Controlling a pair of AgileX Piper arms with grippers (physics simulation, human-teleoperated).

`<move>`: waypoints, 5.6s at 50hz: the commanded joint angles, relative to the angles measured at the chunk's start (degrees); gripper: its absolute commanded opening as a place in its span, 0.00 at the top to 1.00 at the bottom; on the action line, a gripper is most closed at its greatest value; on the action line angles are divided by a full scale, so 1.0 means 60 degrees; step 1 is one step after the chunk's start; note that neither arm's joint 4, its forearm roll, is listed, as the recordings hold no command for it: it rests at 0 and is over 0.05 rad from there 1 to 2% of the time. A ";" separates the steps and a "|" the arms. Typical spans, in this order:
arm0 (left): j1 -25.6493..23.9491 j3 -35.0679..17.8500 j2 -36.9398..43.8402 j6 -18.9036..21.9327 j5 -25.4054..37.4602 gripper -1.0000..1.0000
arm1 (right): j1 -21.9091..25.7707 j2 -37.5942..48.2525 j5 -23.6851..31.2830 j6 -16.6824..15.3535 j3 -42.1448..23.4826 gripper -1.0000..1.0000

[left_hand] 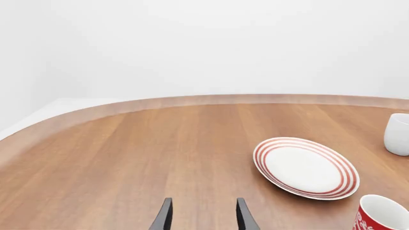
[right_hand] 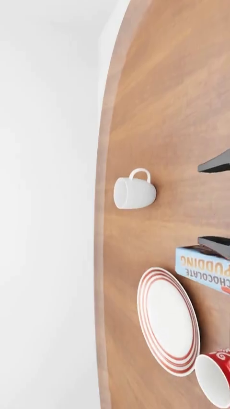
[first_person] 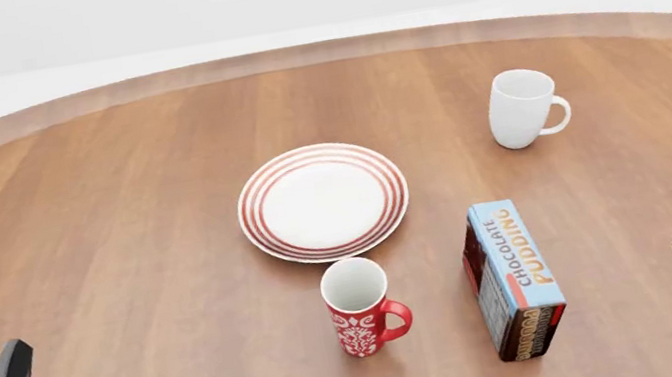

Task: Pick up the red mug and put it on the plate

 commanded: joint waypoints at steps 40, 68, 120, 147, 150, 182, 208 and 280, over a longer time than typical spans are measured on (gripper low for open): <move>0.0000 -0.0025 0.0042 0.0000 -0.0010 0.00 | 0.4982 0.9731 0.5798 -0.0778 -1.1544 0.00; 0.0000 -0.0025 0.0042 0.0000 -0.0010 0.00 | 0.6377 1.3179 0.8329 -0.0936 -1.2635 0.00; 0.0000 -0.0025 0.0042 0.0000 -0.0010 0.00 | 0.7076 1.3584 0.7299 -0.1001 -1.1235 0.00; 0.0000 -0.0025 0.0042 0.0000 -0.0010 0.00 | 0.7589 1.3895 0.6192 -0.0489 -1.0145 0.00; 0.0000 -0.0025 0.0042 0.0000 -0.0010 0.00 | 0.7490 1.3923 0.6097 -0.0602 -1.0014 0.00; 0.0000 -0.0025 0.0042 0.0000 -0.0010 0.00 | 0.7498 1.4161 0.5558 -0.0375 -0.9357 0.00; 0.0000 -0.0025 0.0042 0.0000 -0.0010 0.00 | 0.7575 1.4388 0.4988 -0.0107 -0.8767 0.00; 0.0000 -0.0025 0.0042 0.0000 -0.0010 0.00 | 0.7276 1.4919 0.4035 -0.0088 -0.8002 1.00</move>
